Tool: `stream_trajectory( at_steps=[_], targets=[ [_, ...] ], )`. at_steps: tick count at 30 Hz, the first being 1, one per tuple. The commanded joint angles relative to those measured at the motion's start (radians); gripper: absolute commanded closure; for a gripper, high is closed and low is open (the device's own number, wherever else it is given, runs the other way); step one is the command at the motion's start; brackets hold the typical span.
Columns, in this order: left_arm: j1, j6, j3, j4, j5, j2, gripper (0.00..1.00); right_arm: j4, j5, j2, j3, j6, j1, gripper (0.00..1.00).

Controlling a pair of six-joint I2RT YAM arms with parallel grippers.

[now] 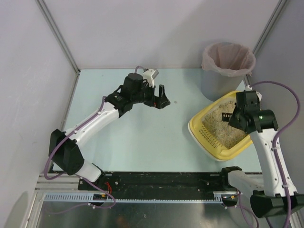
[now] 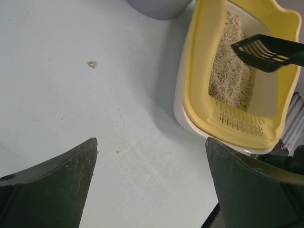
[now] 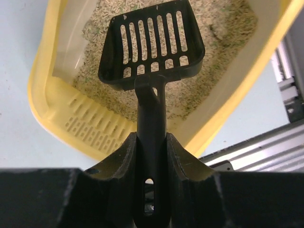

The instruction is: Clean the litter box

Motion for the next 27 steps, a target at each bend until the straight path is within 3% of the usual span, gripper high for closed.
stream_trajectory(
  at_steps=[1, 13, 27],
  targets=[
    [0.004, 0.066, -0.02, 0.042, 0.078, -0.037, 0.02, 0.179, -0.238, 0.049, -0.012, -0.133, -0.094, 1.0],
    [0.002, 0.08, -0.024, 0.044, 0.121, -0.084, 0.01, 0.273, -0.184, 0.31, -0.007, -0.128, -0.114, 1.0],
    [0.002, 0.05, -0.022, 0.042, 0.167, -0.06, 0.02, 0.219, -0.137, 0.397, 0.001, -0.076, -0.141, 1.0]
  ],
)
